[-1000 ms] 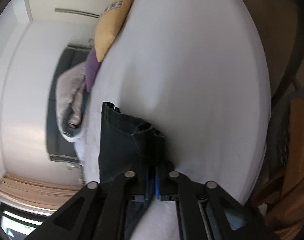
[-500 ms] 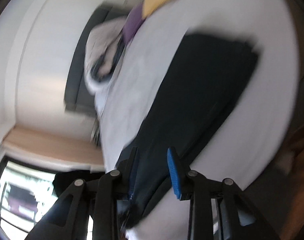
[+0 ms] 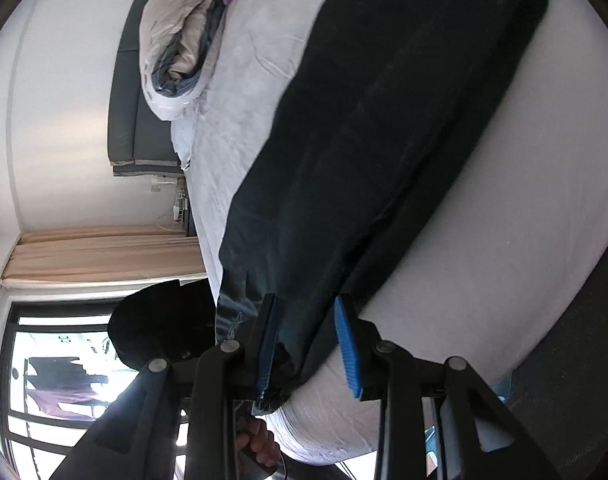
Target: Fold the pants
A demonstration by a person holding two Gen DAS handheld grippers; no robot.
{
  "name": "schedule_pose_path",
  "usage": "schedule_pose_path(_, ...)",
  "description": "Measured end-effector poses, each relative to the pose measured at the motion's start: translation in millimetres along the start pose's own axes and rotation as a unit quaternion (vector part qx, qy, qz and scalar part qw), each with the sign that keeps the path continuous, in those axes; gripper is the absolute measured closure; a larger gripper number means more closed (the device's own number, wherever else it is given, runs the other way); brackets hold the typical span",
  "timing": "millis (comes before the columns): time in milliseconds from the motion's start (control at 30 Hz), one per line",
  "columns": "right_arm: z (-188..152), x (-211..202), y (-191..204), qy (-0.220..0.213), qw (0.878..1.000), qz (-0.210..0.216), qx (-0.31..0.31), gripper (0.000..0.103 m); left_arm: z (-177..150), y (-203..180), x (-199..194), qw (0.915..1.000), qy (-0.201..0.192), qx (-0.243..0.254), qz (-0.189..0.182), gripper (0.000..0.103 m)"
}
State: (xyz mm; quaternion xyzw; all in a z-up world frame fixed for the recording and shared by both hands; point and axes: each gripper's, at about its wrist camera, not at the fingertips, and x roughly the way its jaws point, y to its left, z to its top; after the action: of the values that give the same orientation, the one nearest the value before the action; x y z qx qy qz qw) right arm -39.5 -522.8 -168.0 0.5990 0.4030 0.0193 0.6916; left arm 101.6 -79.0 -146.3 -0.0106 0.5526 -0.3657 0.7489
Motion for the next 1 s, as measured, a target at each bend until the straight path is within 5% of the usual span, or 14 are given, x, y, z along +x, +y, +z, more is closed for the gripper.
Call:
schedule_pose_path(367, 7.3, 20.2, -13.0, -0.009, 1.000, -0.004, 0.016, 0.072, 0.5, 1.8, -2.4, 1.0000, -0.002, -0.001, 0.000, 0.097)
schedule_pose_path(433, 9.6, 23.4, -15.0, -0.013, 1.000, -0.008, 0.008, 0.094, 0.9, 1.7, -2.7, 1.0000, -0.002, -0.002, -0.001, 0.097)
schedule_pose_path(500, 9.4, 21.5, -17.7, -0.019, 1.000, -0.015, 0.006, 0.099, 1.0, 0.7, -2.4, 1.0000, -0.002, -0.001, -0.001, 0.097)
schedule_pose_path(1000, -12.3, -3.3, -40.9, -0.053, 0.998, -0.007, 0.036, 0.101, -10.3, -5.9, -11.8, 0.9999, 0.012, 0.008, 0.005, 0.097)
